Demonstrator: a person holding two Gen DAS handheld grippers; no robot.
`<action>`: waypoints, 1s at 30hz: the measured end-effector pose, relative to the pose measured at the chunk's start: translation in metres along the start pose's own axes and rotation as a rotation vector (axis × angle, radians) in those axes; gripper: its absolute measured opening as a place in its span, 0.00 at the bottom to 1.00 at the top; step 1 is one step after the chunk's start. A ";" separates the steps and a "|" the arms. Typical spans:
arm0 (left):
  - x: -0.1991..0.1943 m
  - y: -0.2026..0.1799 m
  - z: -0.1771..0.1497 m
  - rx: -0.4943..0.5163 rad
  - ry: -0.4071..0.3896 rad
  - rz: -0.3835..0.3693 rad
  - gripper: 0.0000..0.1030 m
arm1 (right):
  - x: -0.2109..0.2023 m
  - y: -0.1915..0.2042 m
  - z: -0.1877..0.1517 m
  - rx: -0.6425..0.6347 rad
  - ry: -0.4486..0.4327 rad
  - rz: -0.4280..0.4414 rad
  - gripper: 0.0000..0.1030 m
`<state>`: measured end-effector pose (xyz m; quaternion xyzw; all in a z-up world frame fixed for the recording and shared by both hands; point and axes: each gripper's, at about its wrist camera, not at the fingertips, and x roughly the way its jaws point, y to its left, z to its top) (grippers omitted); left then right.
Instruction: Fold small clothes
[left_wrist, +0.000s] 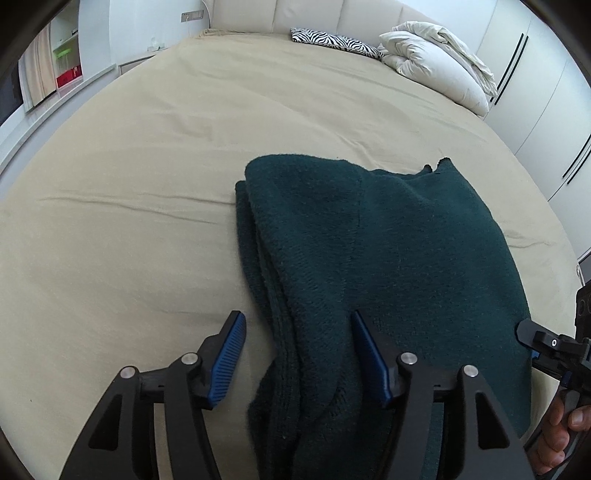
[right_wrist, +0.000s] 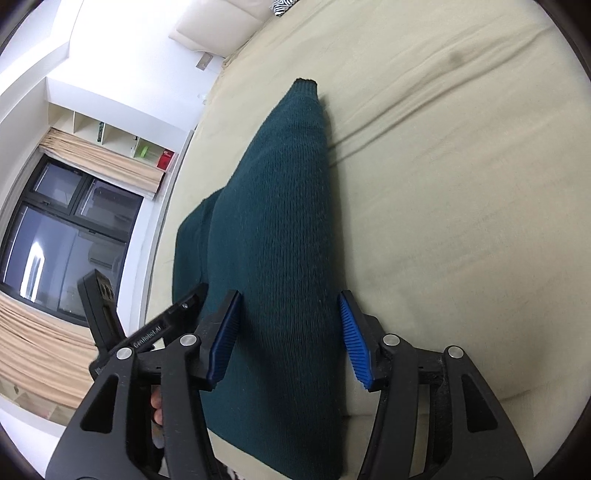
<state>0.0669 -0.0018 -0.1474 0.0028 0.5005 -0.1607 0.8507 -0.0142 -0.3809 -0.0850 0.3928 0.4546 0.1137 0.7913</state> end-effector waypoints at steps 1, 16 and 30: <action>0.000 -0.001 0.000 0.001 -0.002 0.003 0.63 | 0.003 0.001 0.001 0.004 -0.003 0.006 0.49; 0.004 -0.008 0.002 0.013 -0.030 0.040 0.68 | -0.009 0.004 -0.017 -0.072 -0.069 -0.059 0.51; -0.161 -0.034 -0.024 0.055 -0.616 0.326 1.00 | -0.133 0.104 -0.057 -0.407 -0.685 -0.492 0.85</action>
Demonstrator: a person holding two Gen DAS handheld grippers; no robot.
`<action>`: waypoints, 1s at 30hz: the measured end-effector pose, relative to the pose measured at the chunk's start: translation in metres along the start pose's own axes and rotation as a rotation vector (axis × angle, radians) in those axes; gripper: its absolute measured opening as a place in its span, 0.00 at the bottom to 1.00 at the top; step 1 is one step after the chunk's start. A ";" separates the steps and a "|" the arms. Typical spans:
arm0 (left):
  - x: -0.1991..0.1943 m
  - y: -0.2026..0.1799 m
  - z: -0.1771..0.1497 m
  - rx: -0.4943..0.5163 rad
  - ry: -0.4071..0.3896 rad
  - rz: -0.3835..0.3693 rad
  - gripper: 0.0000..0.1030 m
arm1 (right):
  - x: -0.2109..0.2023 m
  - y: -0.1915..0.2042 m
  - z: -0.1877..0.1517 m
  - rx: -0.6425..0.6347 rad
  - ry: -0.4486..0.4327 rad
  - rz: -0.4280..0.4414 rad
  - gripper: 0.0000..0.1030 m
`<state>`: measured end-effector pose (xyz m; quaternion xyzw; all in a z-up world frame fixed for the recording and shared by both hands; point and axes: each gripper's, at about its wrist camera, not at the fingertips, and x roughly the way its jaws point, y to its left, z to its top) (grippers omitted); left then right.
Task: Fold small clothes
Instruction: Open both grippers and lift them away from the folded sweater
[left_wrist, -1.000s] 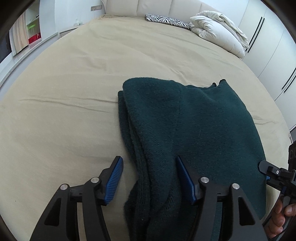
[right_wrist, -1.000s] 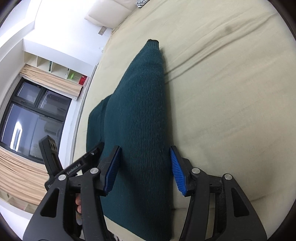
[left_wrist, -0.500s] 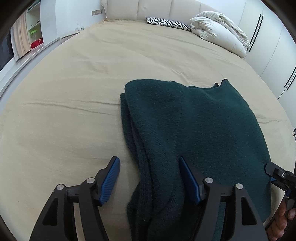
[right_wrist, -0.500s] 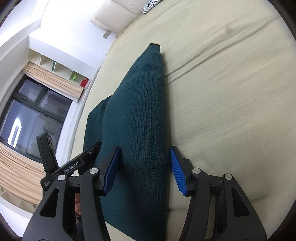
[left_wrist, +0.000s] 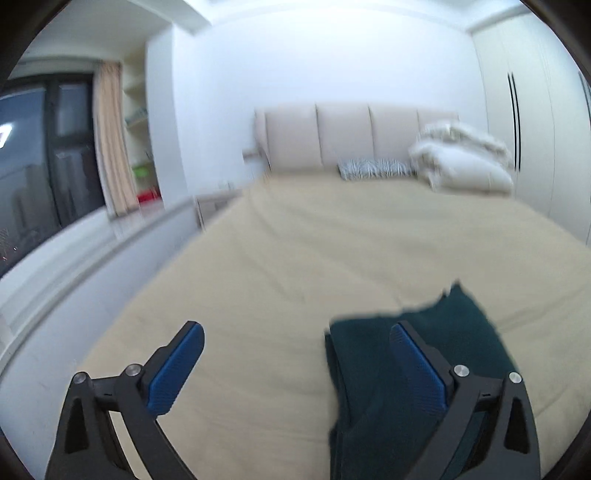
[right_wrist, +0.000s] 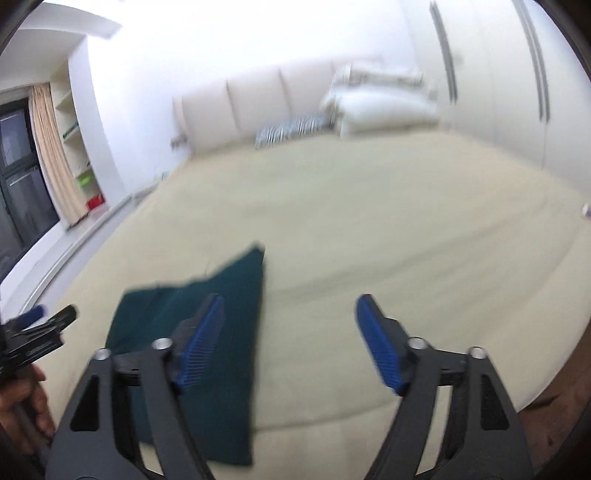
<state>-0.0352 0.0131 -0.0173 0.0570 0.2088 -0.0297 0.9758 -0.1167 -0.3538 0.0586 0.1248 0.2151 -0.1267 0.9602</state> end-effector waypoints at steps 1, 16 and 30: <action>-0.011 0.001 0.006 -0.007 -0.034 0.016 1.00 | -0.012 0.003 0.006 0.002 -0.066 -0.009 0.94; -0.078 -0.004 0.060 0.057 -0.069 0.092 1.00 | -0.106 0.041 0.072 -0.072 -0.355 0.061 1.00; 0.026 -0.013 -0.041 -0.022 0.492 -0.006 1.00 | 0.001 0.071 0.014 -0.115 0.225 0.005 1.00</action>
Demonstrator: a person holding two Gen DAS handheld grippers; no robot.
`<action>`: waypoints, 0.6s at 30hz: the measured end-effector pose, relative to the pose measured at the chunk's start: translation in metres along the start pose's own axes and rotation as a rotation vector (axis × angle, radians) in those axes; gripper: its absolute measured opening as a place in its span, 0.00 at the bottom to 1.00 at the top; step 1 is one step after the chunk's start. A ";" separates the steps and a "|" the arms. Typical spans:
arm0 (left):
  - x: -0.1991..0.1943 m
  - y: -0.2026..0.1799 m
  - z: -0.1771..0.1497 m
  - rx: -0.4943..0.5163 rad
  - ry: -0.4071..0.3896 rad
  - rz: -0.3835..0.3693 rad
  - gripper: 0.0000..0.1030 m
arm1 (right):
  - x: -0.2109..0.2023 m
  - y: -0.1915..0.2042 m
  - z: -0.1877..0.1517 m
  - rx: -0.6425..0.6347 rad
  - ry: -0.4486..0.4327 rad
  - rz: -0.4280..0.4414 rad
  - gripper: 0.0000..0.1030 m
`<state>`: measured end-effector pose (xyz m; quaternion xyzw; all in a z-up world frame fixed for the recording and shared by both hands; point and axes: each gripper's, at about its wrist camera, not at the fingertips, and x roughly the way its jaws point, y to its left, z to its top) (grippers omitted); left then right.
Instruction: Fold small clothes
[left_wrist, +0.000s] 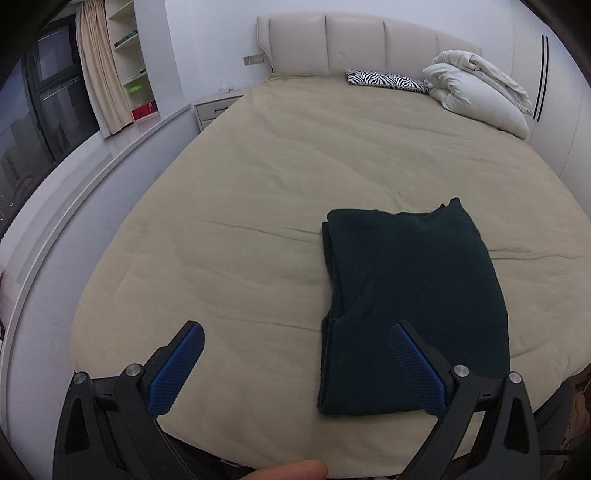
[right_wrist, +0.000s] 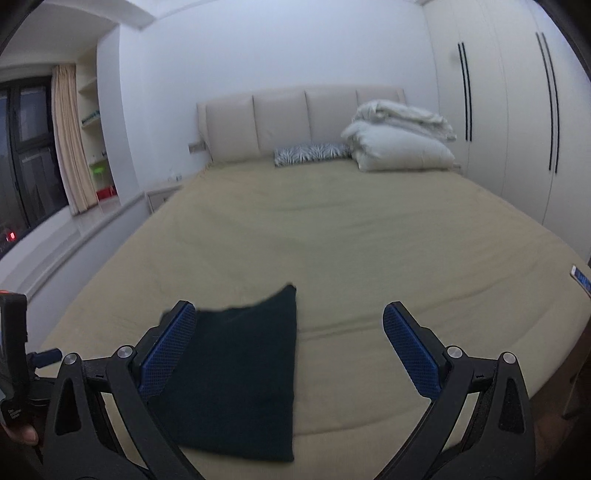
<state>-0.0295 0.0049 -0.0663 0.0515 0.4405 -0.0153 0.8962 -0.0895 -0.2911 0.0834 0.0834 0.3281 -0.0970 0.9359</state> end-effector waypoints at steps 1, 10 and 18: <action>0.000 0.001 -0.001 -0.001 0.002 0.000 1.00 | 0.016 0.000 -0.007 0.012 0.070 0.003 1.00; 0.006 0.008 -0.010 -0.012 0.038 -0.012 1.00 | 0.066 0.017 -0.046 -0.020 0.218 -0.042 1.00; 0.009 0.011 -0.011 -0.021 0.049 -0.014 1.00 | 0.067 0.022 -0.046 -0.061 0.257 -0.026 1.00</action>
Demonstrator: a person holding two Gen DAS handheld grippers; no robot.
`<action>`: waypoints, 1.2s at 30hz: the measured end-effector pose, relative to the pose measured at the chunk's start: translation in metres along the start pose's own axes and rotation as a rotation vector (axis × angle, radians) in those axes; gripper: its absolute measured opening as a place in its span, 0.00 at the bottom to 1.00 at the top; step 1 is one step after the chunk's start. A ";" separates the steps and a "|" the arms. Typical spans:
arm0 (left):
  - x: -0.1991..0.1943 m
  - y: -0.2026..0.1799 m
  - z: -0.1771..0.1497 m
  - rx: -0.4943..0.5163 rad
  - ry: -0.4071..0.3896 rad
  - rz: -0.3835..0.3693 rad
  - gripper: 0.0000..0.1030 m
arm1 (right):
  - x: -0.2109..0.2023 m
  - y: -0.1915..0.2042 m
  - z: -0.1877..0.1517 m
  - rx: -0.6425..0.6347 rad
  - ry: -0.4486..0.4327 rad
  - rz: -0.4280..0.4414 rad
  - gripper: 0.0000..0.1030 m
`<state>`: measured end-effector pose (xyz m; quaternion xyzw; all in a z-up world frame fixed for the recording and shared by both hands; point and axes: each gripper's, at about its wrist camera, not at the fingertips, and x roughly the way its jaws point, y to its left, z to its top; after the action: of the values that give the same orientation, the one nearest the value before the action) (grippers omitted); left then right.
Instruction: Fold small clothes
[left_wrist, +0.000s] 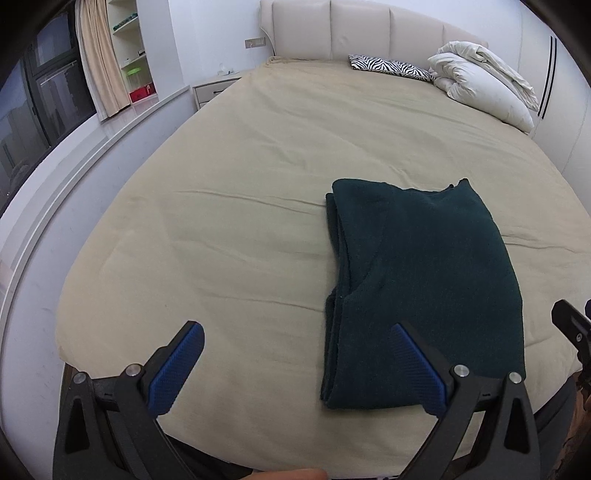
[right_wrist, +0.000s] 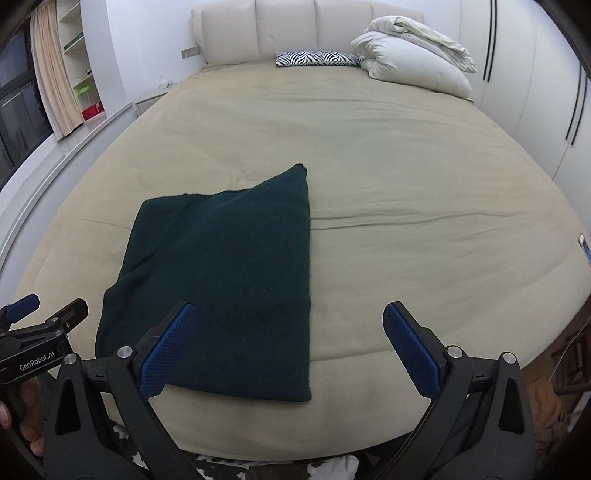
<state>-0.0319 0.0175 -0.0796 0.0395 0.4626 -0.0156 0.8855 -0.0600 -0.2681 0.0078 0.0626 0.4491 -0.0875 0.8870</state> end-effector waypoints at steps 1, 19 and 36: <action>0.000 0.000 0.000 0.000 -0.002 0.002 1.00 | 0.000 0.000 0.001 -0.001 0.003 0.001 1.00; 0.005 0.003 -0.002 0.005 0.011 -0.005 1.00 | 0.006 0.002 0.000 -0.008 0.039 0.009 1.00; 0.008 0.001 -0.005 0.005 0.018 -0.017 1.00 | 0.008 0.006 -0.001 -0.005 0.045 0.006 1.00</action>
<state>-0.0314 0.0192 -0.0885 0.0380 0.4710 -0.0241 0.8810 -0.0545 -0.2628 0.0009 0.0638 0.4688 -0.0824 0.8772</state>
